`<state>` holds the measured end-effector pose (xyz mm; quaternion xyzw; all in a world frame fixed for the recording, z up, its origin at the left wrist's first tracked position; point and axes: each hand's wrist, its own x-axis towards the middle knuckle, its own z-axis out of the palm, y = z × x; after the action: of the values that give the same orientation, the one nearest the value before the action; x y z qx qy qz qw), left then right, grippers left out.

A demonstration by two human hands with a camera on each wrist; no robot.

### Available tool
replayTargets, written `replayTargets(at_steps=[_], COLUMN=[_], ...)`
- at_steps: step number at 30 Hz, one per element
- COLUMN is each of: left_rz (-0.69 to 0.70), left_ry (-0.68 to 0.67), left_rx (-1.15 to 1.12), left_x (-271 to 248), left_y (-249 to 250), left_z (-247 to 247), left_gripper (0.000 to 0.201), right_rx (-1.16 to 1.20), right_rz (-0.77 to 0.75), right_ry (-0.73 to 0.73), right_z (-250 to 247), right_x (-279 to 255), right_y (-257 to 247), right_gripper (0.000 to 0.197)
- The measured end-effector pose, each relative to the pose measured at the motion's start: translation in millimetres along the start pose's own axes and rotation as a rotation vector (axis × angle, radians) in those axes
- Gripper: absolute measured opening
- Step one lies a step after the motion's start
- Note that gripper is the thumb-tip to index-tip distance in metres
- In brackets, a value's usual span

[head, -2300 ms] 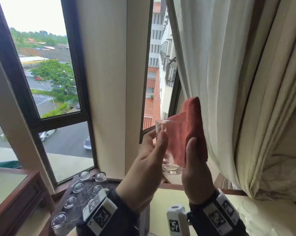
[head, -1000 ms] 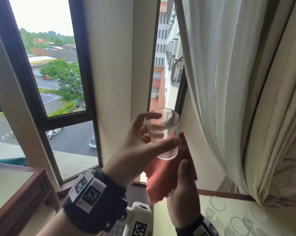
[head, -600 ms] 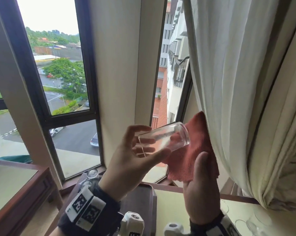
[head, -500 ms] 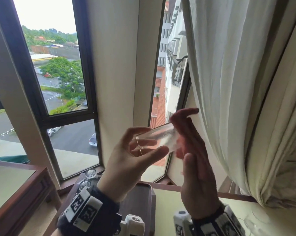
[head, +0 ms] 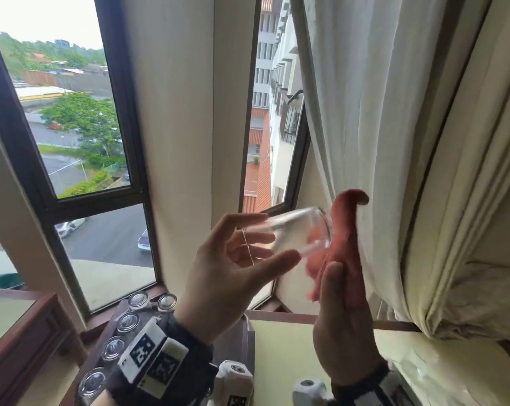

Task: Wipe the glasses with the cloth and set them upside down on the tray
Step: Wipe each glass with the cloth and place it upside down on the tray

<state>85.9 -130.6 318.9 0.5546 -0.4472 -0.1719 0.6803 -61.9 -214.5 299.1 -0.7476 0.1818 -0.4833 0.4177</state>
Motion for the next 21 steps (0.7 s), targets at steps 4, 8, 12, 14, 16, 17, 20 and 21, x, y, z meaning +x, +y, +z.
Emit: replayTargets(at_steps=[4, 8, 12, 14, 16, 17, 20, 21], left_rz=[-0.003, -0.018, -0.045, -0.046, -0.05, -0.048, -0.026, -0.019], left_ry=[-0.082, -0.087, -0.008, 0.003, -0.028, -0.05, -0.089, -0.088], left_rx=[0.033, -0.098, -0.146, -0.091, -0.059, -0.055, -0.079, -0.099], left_x=[-6, -12, -5, -1, -2, -3, -8, -8], left_y=[-5, -8, -11, -12, -14, -14, -13, -12], left_z=[5, 10, 12, 10, 9, 9, 10, 9], left_gripper=[0.063, 0.062, 0.062, 0.065, 0.065, 0.065, 0.062, 0.061], right_rx=[-0.228, 0.05, 0.024, -0.045, -0.191, -0.25, -0.178, -0.088], right_rz=[-0.406, 0.027, 0.062, -0.088, -0.27, -0.357, -0.369, -0.247], right_ry=[-0.057, 0.095, 0.077, -0.022, -0.068, -0.071, -0.134, -0.109], right_z=[-20, -40, -28, -17, -17, -19, -35, -40], right_x=[30, 37, 11, -1, 2, 9, 34, 38], right_y=[-7, -10, 8, 13, 9, 6, -8, -13], right_gripper=[0.036, 0.055, 0.047, 0.054, 0.055, 0.05, 0.036, 0.033])
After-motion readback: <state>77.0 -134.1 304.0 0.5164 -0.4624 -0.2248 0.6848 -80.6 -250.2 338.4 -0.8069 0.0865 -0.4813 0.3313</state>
